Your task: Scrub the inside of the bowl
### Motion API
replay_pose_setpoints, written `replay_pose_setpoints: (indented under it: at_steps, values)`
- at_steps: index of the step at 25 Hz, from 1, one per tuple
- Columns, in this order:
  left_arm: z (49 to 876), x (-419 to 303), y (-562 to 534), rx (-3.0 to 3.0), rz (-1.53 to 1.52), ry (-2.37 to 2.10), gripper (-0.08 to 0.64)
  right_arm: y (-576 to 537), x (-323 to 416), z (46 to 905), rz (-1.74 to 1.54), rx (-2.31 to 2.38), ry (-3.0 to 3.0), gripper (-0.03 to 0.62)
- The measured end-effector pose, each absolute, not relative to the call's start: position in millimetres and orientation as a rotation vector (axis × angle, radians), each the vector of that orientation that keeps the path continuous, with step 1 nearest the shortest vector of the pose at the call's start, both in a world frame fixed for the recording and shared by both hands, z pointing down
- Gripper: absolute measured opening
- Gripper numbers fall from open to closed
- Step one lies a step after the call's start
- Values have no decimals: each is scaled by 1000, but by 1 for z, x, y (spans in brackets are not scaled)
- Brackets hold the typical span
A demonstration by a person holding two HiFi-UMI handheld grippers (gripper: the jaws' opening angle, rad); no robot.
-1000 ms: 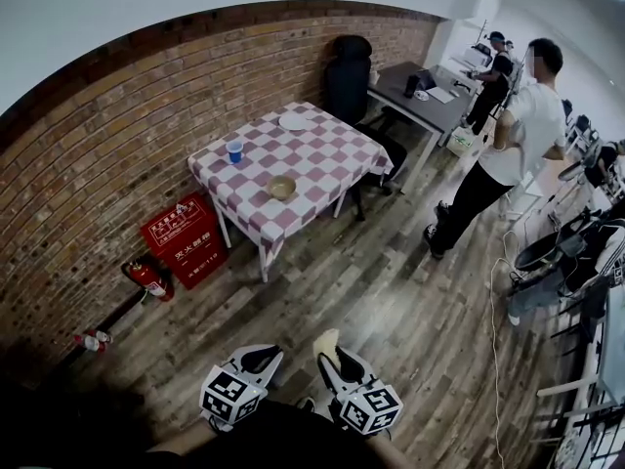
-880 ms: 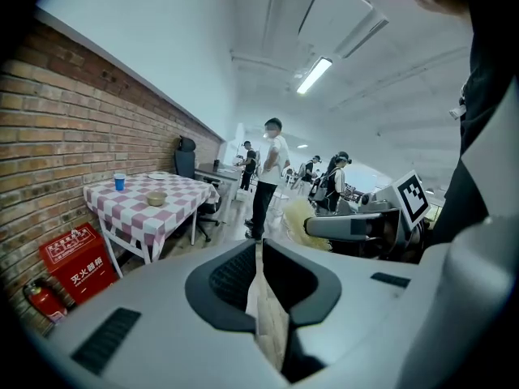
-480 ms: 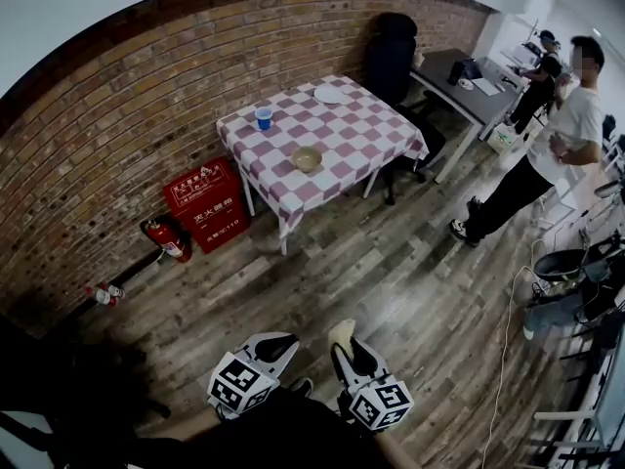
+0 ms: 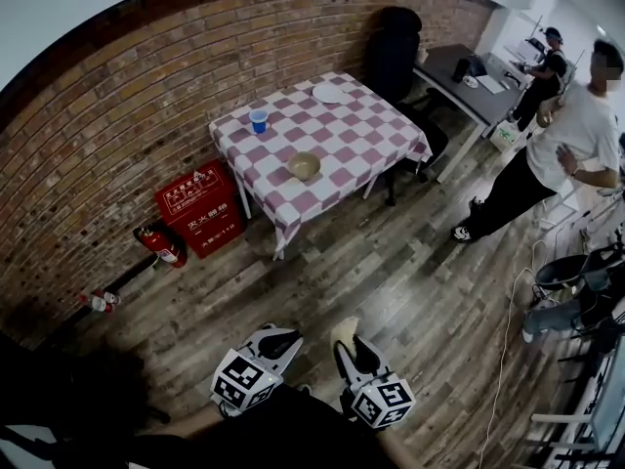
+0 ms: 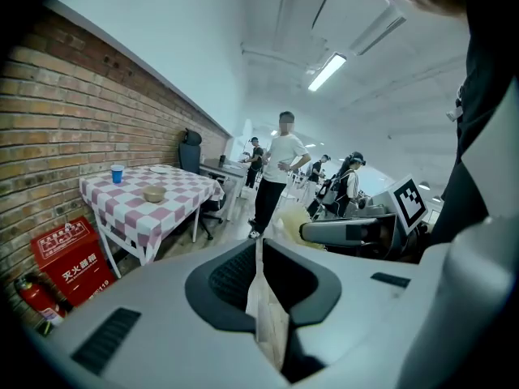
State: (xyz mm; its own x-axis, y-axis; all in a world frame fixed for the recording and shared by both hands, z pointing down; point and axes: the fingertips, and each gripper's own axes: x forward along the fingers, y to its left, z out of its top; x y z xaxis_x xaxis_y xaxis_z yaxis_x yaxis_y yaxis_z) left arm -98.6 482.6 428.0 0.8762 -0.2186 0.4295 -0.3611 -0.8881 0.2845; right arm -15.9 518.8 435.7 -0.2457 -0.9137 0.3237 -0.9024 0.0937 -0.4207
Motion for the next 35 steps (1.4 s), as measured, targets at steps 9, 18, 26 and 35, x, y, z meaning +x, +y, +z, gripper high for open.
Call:
replay_pose_setpoints:
  at_steps: [9,18,26,35]
  values:
    - [413,-81,363,2724,521,-338,38,406,-4,426,-870,-2016,2263,155]
    - [420,-99,243,2727,495,-319,38,299,-22,430,-879,-2085,2251,155]
    - [421,-91,186,2728,456,-347,38,253,-8,434,-901,-2121,2234,155]
    - [432,-68,134,2711,480,-439,38,187,19,447,-910,-2031,2307,155]
